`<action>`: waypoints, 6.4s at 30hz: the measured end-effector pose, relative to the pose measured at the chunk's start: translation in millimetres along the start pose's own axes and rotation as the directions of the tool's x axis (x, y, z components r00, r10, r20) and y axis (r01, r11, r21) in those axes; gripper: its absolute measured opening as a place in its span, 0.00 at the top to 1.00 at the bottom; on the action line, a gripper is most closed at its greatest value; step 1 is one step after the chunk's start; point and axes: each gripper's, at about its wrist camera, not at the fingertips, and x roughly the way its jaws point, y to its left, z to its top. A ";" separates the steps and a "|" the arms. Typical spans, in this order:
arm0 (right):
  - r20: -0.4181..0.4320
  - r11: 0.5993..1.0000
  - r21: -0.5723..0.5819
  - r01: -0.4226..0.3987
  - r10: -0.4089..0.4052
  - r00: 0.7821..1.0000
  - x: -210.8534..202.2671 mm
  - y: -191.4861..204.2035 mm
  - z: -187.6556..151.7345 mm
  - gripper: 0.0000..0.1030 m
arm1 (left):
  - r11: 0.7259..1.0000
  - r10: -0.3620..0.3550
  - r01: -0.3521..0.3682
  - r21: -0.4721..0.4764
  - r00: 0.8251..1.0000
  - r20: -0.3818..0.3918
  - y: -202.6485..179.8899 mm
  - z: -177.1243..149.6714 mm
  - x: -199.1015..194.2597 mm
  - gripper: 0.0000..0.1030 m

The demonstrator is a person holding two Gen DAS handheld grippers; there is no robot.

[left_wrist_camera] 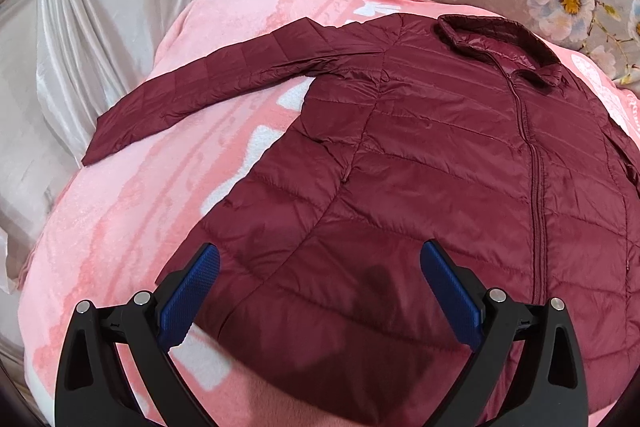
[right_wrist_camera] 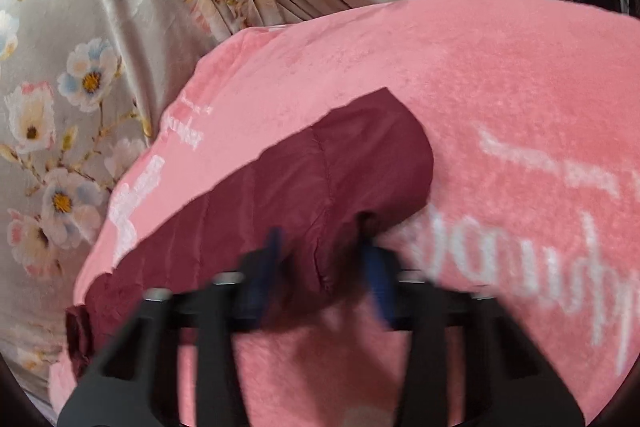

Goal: Fold large clothes

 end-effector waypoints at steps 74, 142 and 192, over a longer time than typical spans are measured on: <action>-0.439 0.811 -0.408 -0.420 0.229 0.869 64.4 241.9 -170.9 0.97 | 0.961 -0.249 0.231 -0.155 0.962 -0.110 -1.1 84.9 112.9 1.00; -0.396 0.361 -0.849 -0.385 0.047 0.917 -3.2 341.3 -388.4 0.88 | 0.846 -0.373 0.356 -0.397 0.927 0.036 101.6 73.9 94.3 0.69; -0.347 0.523 -0.755 -0.395 0.192 0.918 -70.8 264.4 -274.3 0.38 | 0.698 -0.716 0.716 0.007 0.698 -0.002 -103.8 152.7 -2.5 0.48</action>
